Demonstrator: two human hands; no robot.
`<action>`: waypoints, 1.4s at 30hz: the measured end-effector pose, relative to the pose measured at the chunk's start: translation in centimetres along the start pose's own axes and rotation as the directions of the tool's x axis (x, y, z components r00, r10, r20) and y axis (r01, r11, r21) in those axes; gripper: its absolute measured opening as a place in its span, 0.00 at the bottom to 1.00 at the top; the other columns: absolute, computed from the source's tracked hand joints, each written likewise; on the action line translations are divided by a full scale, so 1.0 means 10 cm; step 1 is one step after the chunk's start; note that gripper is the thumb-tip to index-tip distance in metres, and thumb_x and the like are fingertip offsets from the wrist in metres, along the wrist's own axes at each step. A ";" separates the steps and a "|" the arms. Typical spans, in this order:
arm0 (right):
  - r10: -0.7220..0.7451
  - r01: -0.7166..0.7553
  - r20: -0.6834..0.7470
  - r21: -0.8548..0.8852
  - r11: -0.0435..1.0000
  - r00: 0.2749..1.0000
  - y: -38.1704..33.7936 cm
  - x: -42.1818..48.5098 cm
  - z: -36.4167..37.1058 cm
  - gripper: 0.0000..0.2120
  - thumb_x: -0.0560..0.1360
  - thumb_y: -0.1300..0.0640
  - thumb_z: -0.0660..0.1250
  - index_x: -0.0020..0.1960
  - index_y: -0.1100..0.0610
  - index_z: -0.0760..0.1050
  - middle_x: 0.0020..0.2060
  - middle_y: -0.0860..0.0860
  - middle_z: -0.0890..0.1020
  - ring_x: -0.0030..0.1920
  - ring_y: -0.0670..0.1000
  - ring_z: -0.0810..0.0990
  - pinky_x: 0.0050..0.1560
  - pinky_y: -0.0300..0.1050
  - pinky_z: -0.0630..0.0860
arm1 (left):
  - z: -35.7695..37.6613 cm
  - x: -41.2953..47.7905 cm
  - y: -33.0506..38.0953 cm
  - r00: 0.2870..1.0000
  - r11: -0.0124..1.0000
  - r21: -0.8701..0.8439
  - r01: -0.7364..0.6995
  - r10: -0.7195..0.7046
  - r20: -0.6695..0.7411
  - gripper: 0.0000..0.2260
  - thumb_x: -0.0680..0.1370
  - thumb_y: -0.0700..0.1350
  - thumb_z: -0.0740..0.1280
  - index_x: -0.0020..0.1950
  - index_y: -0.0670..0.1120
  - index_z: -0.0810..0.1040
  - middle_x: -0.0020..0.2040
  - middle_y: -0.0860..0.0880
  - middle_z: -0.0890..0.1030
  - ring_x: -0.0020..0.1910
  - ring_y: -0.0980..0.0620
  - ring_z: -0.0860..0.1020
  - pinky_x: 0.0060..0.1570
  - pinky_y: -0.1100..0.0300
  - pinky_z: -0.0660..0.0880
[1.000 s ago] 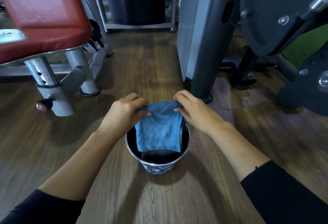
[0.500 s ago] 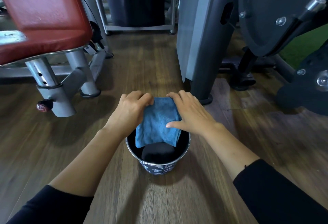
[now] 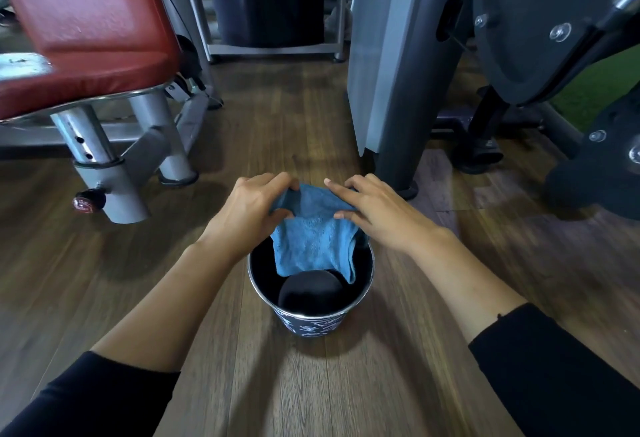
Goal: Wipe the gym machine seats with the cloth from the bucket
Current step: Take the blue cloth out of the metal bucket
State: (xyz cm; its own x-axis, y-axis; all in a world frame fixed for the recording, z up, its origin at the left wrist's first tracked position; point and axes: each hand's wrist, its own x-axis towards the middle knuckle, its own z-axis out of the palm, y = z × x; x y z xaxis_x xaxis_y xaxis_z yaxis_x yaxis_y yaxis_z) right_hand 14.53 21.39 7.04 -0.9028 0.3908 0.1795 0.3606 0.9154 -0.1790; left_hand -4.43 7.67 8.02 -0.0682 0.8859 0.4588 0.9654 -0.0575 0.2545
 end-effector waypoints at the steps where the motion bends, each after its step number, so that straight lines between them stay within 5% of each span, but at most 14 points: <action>1: 0.000 0.000 0.002 0.009 1.000 1.000 0.01 0.01 -0.03 0.28 0.79 0.45 0.57 0.76 0.52 0.57 0.54 0.49 0.72 0.50 0.45 0.62 0.58 0.43 0.66 | -0.02 0.01 0.00 1.000 1.000 0.002 -0.007 0.007 -0.003 0.16 0.66 0.37 0.77 0.51 0.42 0.77 0.39 0.48 0.78 0.35 0.50 0.74 0.46 0.55 0.70; 6: 0.015 -0.014 -0.005 0.138 0.990 1.000 0.03 0.03 -0.12 0.25 0.76 0.45 0.63 0.71 0.49 0.68 0.61 0.45 0.78 0.57 0.48 0.72 0.62 0.48 0.68 | -0.04 0.04 0.01 0.999 1.000 -0.001 0.005 -0.005 -0.051 0.14 0.69 0.36 0.74 0.52 0.43 0.77 0.33 0.51 0.75 0.32 0.53 0.69 0.46 0.56 0.67; 12: 0.066 -0.057 -0.016 0.317 0.947 0.998 0.05 0.03 -0.15 0.16 0.73 0.47 0.69 0.59 0.49 0.79 0.61 0.43 0.79 0.64 0.41 0.72 0.69 0.46 0.66 | -0.01 0.04 -0.08 0.999 0.999 -0.020 -0.037 0.036 -0.040 0.05 0.72 0.37 0.71 0.47 0.42 0.80 0.42 0.48 0.81 0.40 0.47 0.78 0.45 0.52 0.76; 16: 0.093 -0.089 -0.002 0.299 0.950 0.996 0.03 0.04 -0.20 0.15 0.76 0.46 0.64 0.62 0.46 0.77 0.65 0.45 0.76 0.67 0.42 0.70 0.68 0.41 0.61 | -0.03 0.07 -0.10 0.996 0.998 0.033 -0.056 0.058 -0.066 0.07 0.72 0.42 0.68 0.47 0.41 0.82 0.49 0.44 0.79 0.47 0.43 0.75 0.47 0.50 0.74; 20: 0.063 -0.052 -0.053 0.183 0.982 0.997 -0.02 0.05 -0.24 0.15 0.78 0.46 0.62 0.62 0.48 0.77 0.67 0.48 0.73 0.68 0.47 0.69 0.70 0.47 0.60 | -0.08 0.10 -0.01 0.995 0.997 -0.061 0.044 -0.049 -0.084 0.07 0.72 0.42 0.64 0.47 0.43 0.78 0.46 0.51 0.76 0.49 0.50 0.71 0.51 0.50 0.67; 22: 0.088 -0.067 -0.091 0.212 0.975 0.992 -0.03 0.07 -0.24 0.15 0.78 0.47 0.61 0.59 0.52 0.80 0.63 0.50 0.78 0.64 0.49 0.73 0.67 0.48 0.66 | -0.09 0.12 0.00 0.994 0.992 -0.098 0.077 -0.084 -0.072 0.07 0.72 0.42 0.63 0.47 0.42 0.76 0.44 0.52 0.74 0.46 0.51 0.71 0.50 0.49 0.69; 24: 0.107 -0.069 -0.131 0.269 0.961 0.986 -0.03 0.08 -0.20 0.15 0.79 0.47 0.61 0.48 0.57 0.81 0.47 0.52 0.83 0.50 0.50 0.79 0.55 0.50 0.75 | -0.07 0.12 -0.01 0.993 0.986 -0.136 0.093 -0.103 -0.064 0.07 0.73 0.42 0.60 0.48 0.42 0.74 0.42 0.51 0.74 0.44 0.49 0.73 0.48 0.48 0.71; 26: 0.121 -0.056 -0.195 0.309 0.949 0.973 -0.04 0.08 -0.16 0.14 0.79 0.49 0.61 0.43 0.58 0.76 0.36 0.50 0.77 0.39 0.49 0.76 0.43 0.50 0.74 | -0.03 0.11 -0.02 0.990 0.986 -0.142 0.089 -0.103 -0.093 0.07 0.74 0.42 0.57 0.50 0.45 0.71 0.44 0.51 0.74 0.45 0.46 0.73 0.46 0.47 0.72; 30: 0.112 -0.073 -0.145 0.252 0.965 0.983 -0.03 0.08 -0.06 0.12 0.79 0.50 0.60 0.49 0.58 0.74 0.41 0.49 0.76 0.42 0.47 0.75 0.44 0.45 0.73 | 0.11 0.08 -0.04 0.995 0.992 -0.099 0.072 -0.078 -0.063 0.11 0.77 0.47 0.56 0.56 0.47 0.73 0.46 0.46 0.74 0.45 0.45 0.74 0.45 0.49 0.72; 35: 0.098 -0.070 -0.086 0.282 0.957 0.992 0.03 0.08 -0.04 0.07 0.79 0.60 0.62 0.56 0.56 0.73 0.48 0.49 0.76 0.49 0.47 0.76 0.51 0.45 0.74 | 0.15 0.05 -0.17 0.997 0.991 -0.135 0.022 -0.013 0.073 0.21 0.73 0.57 0.64 0.56 0.42 0.79 0.43 0.50 0.72 0.39 0.55 0.71 0.41 0.70 0.66; 39: 0.098 -0.077 -0.061 0.276 0.958 0.993 -0.03 0.12 -0.16 0.07 0.79 0.60 0.59 0.57 0.55 0.71 0.50 0.48 0.71 0.49 0.48 0.74 0.51 0.46 0.73 | 0.04 0.14 -0.17 0.996 0.992 -0.109 0.058 -0.049 0.079 0.12 0.69 0.43 0.75 0.49 0.42 0.80 0.41 0.52 0.74 0.39 0.54 0.72 0.42 0.65 0.70; 42: 0.109 -0.091 -0.065 0.233 0.968 0.992 -0.15 0.17 -0.42 0.07 0.80 0.61 0.57 0.57 0.59 0.69 0.49 0.51 0.67 0.45 0.49 0.72 0.47 0.52 0.74 | -0.23 0.32 -0.02 0.989 0.978 -0.150 0.146 -0.146 0.011 0.07 0.68 0.40 0.69 0.45 0.42 0.80 0.40 0.50 0.74 0.40 0.52 0.73 0.44 0.74 0.64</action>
State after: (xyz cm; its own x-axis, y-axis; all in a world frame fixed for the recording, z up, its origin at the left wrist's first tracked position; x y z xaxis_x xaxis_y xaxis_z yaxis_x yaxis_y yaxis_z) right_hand 13.49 21.11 11.65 -0.8413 0.4933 0.2210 0.3765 0.8282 -0.4151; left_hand -5.42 9.42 11.36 -0.2055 0.8899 0.4073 0.8962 0.0039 0.4436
